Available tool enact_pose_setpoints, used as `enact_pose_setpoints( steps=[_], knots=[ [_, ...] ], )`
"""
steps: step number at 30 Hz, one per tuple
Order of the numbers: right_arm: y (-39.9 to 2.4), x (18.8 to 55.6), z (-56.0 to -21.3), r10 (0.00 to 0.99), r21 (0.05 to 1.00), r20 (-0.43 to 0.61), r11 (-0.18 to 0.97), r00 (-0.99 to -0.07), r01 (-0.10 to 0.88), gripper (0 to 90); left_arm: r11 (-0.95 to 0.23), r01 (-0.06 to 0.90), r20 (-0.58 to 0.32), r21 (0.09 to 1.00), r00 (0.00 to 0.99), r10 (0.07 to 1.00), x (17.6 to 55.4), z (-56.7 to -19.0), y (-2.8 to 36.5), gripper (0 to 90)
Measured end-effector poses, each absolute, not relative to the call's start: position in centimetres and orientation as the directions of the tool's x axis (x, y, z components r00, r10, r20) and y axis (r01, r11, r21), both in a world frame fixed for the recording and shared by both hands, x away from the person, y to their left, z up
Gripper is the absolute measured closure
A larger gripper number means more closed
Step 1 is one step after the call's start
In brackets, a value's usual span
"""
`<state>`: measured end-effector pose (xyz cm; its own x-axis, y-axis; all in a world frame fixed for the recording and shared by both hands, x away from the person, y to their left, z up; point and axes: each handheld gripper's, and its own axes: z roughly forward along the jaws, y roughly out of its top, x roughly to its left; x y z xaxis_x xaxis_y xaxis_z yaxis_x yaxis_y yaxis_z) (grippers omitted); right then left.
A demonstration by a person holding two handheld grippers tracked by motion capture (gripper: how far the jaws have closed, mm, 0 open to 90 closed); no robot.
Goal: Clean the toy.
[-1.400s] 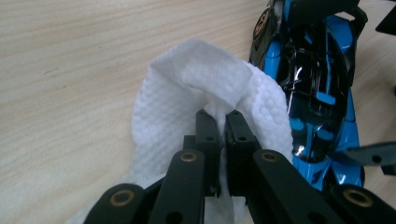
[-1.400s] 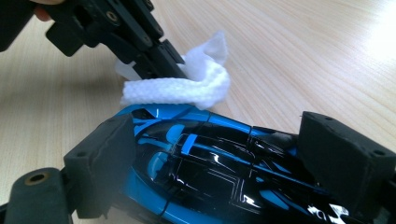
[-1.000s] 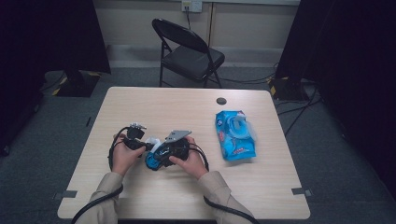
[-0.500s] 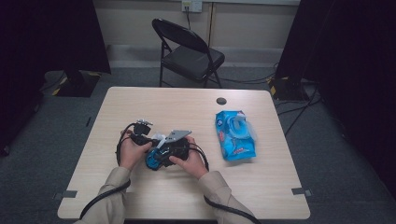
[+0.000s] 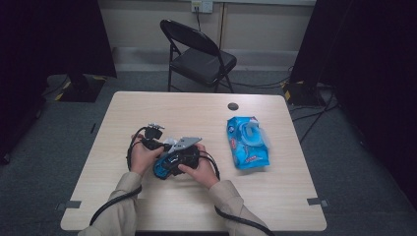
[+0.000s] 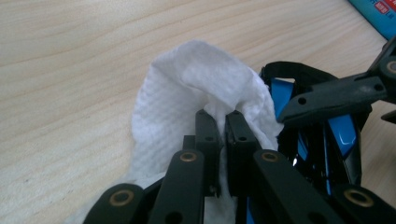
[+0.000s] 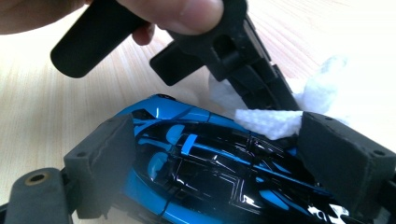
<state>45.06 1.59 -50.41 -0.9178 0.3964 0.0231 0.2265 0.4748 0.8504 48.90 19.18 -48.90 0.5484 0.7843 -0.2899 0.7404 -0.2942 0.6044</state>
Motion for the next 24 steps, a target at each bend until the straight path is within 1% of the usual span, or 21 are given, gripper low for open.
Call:
enact_pose_setpoints(
  steps=[13,17,24],
  knots=[
    [1.6,45.2,-50.4,0.393,0.851,0.026,0.473,-0.919,0.227,11.7,-0.313,0.728,-0.286,0.611,0.571,0.769,50.1,-49.0,18.4,86.2],
    [1.6,45.1,-50.4,0.394,0.851,0.025,0.474,-0.919,0.226,11.7,-0.288,0.732,-0.308,0.617,0.562,0.768,50.6,-49.0,17.9,86.2],
    [1.5,45.2,-50.4,0.395,0.851,0.029,0.472,-0.918,0.229,11.7,-0.283,0.732,-0.332,0.619,0.571,0.751,51.2,-49.2,17.9,86.2]
  ],
)
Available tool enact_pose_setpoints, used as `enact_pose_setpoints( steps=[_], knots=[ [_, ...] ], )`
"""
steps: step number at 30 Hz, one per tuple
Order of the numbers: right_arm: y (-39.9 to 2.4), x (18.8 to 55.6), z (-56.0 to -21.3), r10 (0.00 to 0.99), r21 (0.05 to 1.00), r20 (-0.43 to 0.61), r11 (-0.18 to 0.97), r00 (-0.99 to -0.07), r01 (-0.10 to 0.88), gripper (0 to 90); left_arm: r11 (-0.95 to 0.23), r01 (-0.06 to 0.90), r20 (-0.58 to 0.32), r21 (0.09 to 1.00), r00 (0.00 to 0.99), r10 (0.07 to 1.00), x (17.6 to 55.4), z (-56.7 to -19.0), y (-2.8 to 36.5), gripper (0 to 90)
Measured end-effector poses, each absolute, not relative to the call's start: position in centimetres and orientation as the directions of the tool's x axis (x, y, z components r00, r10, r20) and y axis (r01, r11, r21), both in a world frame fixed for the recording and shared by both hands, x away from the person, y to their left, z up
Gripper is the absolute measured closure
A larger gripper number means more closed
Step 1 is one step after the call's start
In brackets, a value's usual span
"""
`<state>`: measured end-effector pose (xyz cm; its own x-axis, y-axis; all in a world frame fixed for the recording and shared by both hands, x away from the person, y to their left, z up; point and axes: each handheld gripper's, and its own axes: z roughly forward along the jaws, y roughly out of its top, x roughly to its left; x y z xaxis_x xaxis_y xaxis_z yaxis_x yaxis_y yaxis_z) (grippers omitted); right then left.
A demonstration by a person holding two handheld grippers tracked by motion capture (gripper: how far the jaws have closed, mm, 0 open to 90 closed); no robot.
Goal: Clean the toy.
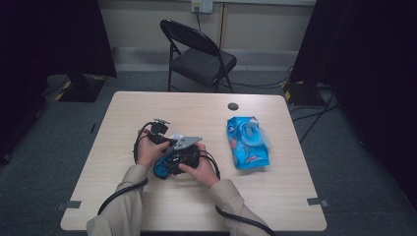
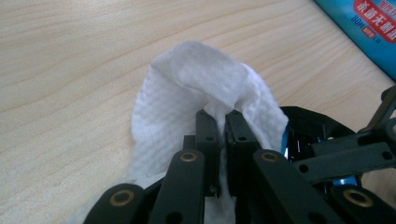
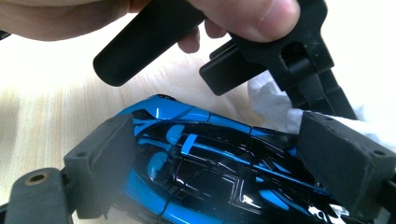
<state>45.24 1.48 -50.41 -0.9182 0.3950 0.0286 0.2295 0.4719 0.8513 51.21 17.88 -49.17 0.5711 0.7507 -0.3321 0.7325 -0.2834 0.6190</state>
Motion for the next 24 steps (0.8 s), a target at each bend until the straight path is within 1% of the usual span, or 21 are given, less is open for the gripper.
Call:
enact_pose_setpoints(
  steps=[4,10,22,24],
  knots=[
    [1.5,45.2,-50.4,0.395,0.851,0.024,0.474,-0.919,0.226,11.7,-0.275,0.729,-0.329,0.626,0.567,0.755,51.1,-49.2,17.9,86.2],
    [1.5,45.2,-50.4,0.393,0.851,0.023,0.474,-0.919,0.224,11.7,-0.278,0.72,-0.293,0.636,0.558,0.776,50.4,-48.7,18.6,86.1],
    [1.5,45.2,-50.4,0.393,0.851,0.019,0.476,-0.919,0.221,11.7,-0.257,0.718,-0.281,0.647,0.537,0.795,47.7,-47.5,22.3,86.1],
    [1.5,45.2,-50.4,0.393,0.851,0.019,0.476,-0.92,0.221,11.7,-0.245,0.715,-0.283,0.655,0.532,0.798,46.8,-47.1,23.4,86.1]
  ],
)
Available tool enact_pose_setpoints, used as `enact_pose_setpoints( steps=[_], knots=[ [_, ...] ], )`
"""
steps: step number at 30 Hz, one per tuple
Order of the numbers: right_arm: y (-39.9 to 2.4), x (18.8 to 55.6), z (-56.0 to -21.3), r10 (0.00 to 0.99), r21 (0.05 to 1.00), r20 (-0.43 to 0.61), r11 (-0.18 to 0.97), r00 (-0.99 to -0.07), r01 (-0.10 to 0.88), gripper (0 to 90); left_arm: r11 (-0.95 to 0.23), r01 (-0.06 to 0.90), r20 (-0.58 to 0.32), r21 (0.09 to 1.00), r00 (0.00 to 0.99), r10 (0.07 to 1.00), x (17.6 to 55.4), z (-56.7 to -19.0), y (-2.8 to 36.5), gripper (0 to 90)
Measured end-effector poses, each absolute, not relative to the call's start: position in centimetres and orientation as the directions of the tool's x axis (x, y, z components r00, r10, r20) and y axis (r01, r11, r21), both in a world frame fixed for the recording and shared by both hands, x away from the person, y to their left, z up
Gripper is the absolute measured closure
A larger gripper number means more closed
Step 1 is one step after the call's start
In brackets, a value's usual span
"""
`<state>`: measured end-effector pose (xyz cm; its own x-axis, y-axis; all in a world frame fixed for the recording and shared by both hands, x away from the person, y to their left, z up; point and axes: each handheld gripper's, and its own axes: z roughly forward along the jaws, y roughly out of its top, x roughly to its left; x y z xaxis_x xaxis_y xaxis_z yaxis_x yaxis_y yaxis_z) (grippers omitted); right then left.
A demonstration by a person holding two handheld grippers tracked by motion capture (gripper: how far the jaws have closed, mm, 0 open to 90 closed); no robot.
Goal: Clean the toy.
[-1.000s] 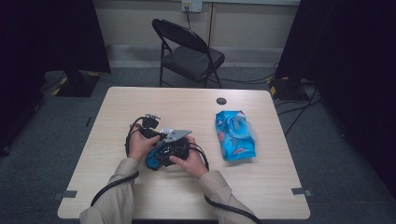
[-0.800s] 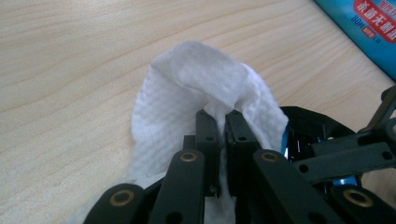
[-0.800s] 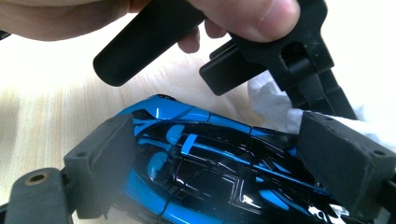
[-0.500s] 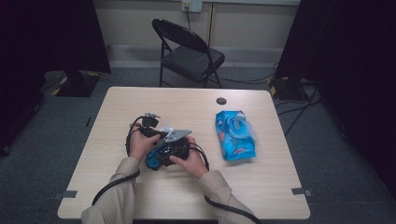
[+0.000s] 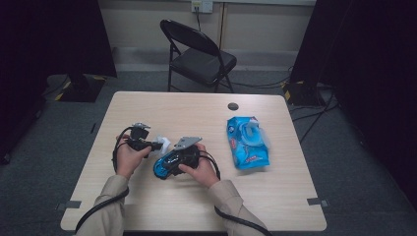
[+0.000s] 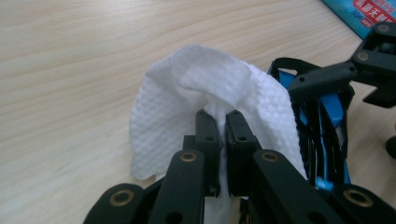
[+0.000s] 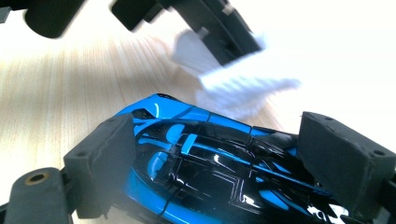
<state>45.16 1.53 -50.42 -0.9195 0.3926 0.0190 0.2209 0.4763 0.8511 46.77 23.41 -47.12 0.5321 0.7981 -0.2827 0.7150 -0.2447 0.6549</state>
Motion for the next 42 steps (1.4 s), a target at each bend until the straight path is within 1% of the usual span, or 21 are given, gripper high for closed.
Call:
enact_pose_setpoints(
  steps=[4,11,17,22,27,31,42],
  knots=[
    [1.5,45.2,-50.4,0.393,0.851,0.02,0.476,-0.919,0.221,11.7,-0.251,0.712,-0.268,0.656,0.531,0.804,45.6,-46.8,24.6,86.2],
    [1.5,45.2,-50.4,0.393,0.851,0.02,0.476,-0.919,0.222,11.7,-0.24,0.712,-0.269,0.659,0.522,0.81,43.8,-46.6,26.4,86.2],
    [1.5,45.2,-50.4,0.393,0.851,0.02,0.476,-0.919,0.222,11.7,-0.234,0.717,-0.269,0.656,0.513,0.815,42.5,-46.8,27.1,86.2],
    [1.5,45.2,-50.4,0.392,0.851,0.019,0.476,-0.92,0.221,11.7,-0.255,0.728,-0.256,0.636,0.511,0.821,42.1,-47.3,27.0,86.2],
    [1.5,45.2,-50.4,0.392,0.851,0.019,0.476,-0.92,0.22,11.7,-0.262,0.735,-0.266,0.625,0.516,0.814,42.0,-48.1,26.2,86.2],
    [1.5,45.2,-50.4,0.392,0.851,0.019,0.476,-0.92,0.22,11.7,-0.293,0.735,-0.255,0.612,0.534,0.806,42.2,-48.4,25.6,86.2],
    [1.5,45.2,-50.4,0.392,0.851,0.019,0.476,-0.92,0.221,11.7,-0.306,0.738,-0.253,0.602,0.54,0.803,43.0,-48.5,24.4,86.3]
  ],
)
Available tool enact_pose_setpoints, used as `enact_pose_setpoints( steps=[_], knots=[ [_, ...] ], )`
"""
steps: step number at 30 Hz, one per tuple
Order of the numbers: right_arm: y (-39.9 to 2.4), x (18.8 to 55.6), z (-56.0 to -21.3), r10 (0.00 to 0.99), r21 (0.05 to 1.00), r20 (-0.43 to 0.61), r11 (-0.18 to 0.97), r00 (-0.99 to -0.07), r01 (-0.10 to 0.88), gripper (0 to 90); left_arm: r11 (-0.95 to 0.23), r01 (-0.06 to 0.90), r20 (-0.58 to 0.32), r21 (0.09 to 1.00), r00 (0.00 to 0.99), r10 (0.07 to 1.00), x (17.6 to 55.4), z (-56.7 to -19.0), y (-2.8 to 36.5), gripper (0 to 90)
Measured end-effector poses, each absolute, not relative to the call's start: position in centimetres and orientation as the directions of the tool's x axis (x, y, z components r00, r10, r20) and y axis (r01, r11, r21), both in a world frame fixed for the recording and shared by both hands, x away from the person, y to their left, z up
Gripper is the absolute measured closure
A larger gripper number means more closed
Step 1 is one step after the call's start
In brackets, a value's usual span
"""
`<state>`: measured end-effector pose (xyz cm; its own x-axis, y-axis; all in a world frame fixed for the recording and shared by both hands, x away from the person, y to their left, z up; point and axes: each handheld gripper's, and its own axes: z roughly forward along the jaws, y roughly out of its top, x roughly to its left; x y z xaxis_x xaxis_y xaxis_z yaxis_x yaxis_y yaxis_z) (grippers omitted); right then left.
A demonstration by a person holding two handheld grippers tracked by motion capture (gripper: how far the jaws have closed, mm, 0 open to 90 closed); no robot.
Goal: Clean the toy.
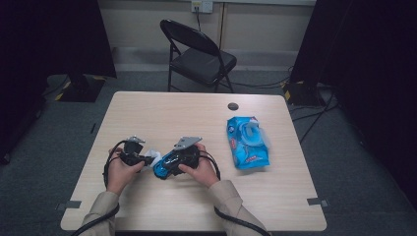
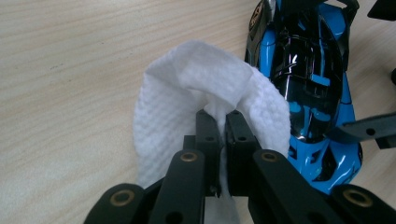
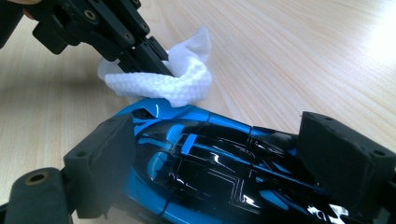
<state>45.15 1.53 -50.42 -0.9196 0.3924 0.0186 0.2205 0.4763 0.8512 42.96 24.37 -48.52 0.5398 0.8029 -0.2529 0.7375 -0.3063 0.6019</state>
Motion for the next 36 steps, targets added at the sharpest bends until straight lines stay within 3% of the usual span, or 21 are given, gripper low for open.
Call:
enact_pose_setpoints(
  steps=[36],
  knots=[
    [1.5,45.2,-50.4,0.394,0.851,0.019,0.476,-0.919,0.222,11.6,-0.312,0.736,-0.251,0.6,0.544,0.8,46.2,-48.5,21.2,86.4]
  ],
)
